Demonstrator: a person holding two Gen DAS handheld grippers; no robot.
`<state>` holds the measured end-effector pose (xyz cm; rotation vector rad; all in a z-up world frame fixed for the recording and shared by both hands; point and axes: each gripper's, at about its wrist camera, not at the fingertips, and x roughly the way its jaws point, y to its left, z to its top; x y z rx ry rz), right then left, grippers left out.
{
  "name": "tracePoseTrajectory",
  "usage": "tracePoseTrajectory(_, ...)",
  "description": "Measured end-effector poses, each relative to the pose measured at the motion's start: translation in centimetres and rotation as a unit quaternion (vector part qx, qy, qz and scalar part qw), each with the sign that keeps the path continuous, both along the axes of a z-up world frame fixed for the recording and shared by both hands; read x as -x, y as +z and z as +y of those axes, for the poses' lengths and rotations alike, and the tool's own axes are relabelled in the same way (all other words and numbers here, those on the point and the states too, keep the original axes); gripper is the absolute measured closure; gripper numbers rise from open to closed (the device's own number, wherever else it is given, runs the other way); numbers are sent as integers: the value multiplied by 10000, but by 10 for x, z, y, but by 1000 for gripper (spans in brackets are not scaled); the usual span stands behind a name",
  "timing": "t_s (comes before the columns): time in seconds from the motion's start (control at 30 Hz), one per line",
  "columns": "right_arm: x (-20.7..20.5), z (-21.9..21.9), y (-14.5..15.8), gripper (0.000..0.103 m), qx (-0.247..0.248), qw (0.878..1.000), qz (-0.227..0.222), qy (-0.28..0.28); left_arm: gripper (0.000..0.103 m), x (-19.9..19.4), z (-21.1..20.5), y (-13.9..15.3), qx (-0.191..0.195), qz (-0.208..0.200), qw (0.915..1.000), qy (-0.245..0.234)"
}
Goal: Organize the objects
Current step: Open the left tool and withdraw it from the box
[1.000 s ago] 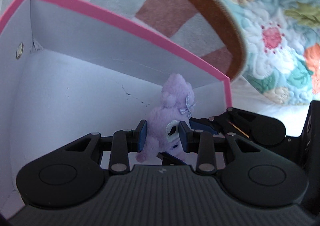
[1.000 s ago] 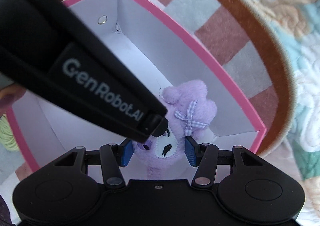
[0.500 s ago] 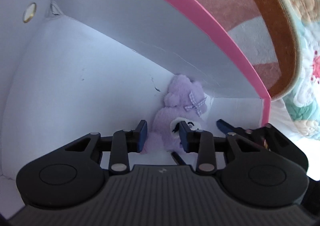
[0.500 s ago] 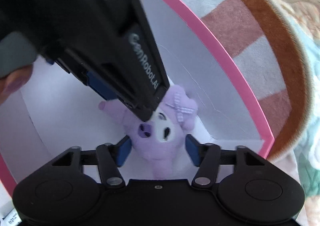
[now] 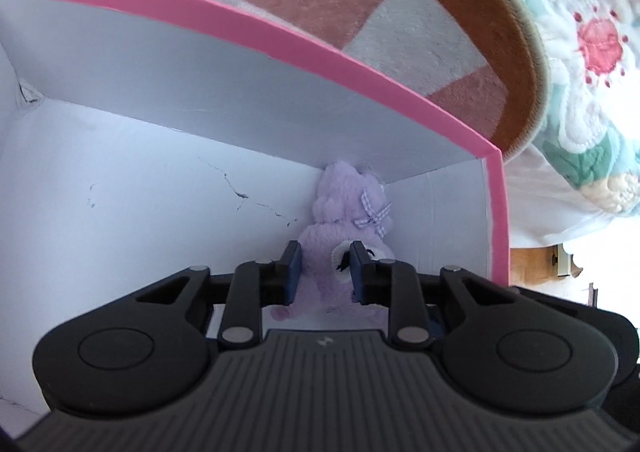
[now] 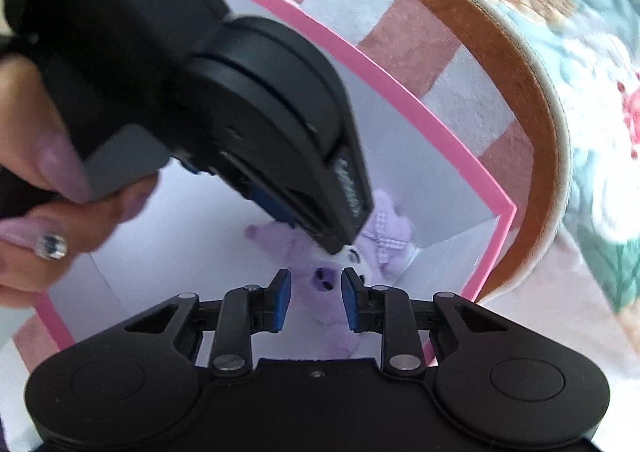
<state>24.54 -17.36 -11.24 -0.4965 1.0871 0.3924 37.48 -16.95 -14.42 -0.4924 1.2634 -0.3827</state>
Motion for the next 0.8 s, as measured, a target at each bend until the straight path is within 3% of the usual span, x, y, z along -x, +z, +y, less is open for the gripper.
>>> tracePoseTrajectory(0.13, 16, -9, 16, 65, -645, 9964, -56, -543, 75, 13, 25, 17, -271, -65, 9988, -410)
tracePoseTrajectory(0.2, 27, -16, 27, 52, -1001, 9908, -112, -904, 71, 25, 32, 34, -460, -263, 9973, -512)
tracePoseTrajectory(0.37, 62, -23, 53, 46, -1738, 9747, -254, -1381, 56, 58, 62, 79, -739, -554, 9931, -726)
tracePoseTrajectory(0.47, 63, -37, 69, 43, -1888, 9708, -293, -1452, 46, 77, 77, 106, -1025, -738, 9882, -861)
tracePoseTrajectory(0.53, 68, -35, 99, 41, -1937, 9700, -296, -1439, 38, 95, 98, 125, -1140, -924, 9851, -902)
tracePoseTrajectory(0.8, 104, -10, 144, 25, -2422, 9616, 30, -1287, 32, 165, 129, 177, -1546, -1345, 9683, -1428)
